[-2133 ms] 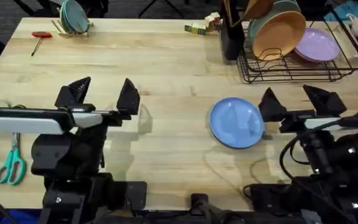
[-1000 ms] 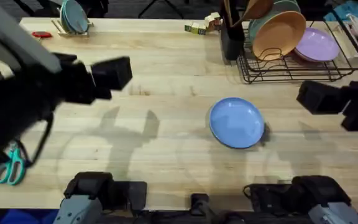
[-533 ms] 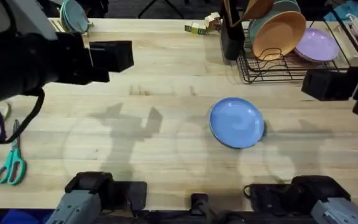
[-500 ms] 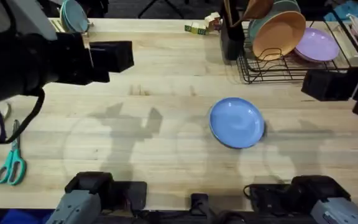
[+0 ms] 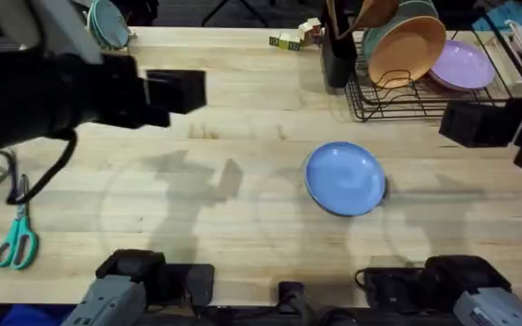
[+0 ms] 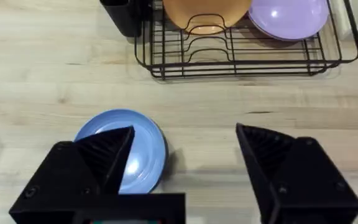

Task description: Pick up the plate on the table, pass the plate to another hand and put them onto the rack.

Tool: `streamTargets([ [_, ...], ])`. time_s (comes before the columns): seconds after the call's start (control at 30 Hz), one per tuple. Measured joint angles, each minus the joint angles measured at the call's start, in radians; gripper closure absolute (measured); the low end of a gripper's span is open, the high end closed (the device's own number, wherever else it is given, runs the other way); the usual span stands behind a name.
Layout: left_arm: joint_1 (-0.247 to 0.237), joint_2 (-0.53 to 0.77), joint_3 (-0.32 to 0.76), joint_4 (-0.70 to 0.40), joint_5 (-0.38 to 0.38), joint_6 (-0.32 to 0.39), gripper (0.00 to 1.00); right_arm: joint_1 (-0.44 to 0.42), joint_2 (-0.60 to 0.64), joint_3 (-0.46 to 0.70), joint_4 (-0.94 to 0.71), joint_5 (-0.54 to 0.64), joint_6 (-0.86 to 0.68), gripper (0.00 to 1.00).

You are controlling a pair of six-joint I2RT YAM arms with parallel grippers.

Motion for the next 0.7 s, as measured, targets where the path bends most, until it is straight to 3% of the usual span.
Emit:
streamTargets([
  [0.37,-0.279,0.158,0.0,0.016,0.001,-0.068,0.006,0.0,0.0,0.0,0.0,0.0,0.0,0.006],
  [0.53,-0.426,0.257,0.0,0.064,0.001,-0.074,0.005,0.0,0.0,0.0,0.0,0.0,0.0,0.006],
  [0.7,-0.535,0.346,0.0,0.122,0.001,-0.092,0.006,0.0,0.0,0.0,0.0,0.0,0.0,0.007],
])
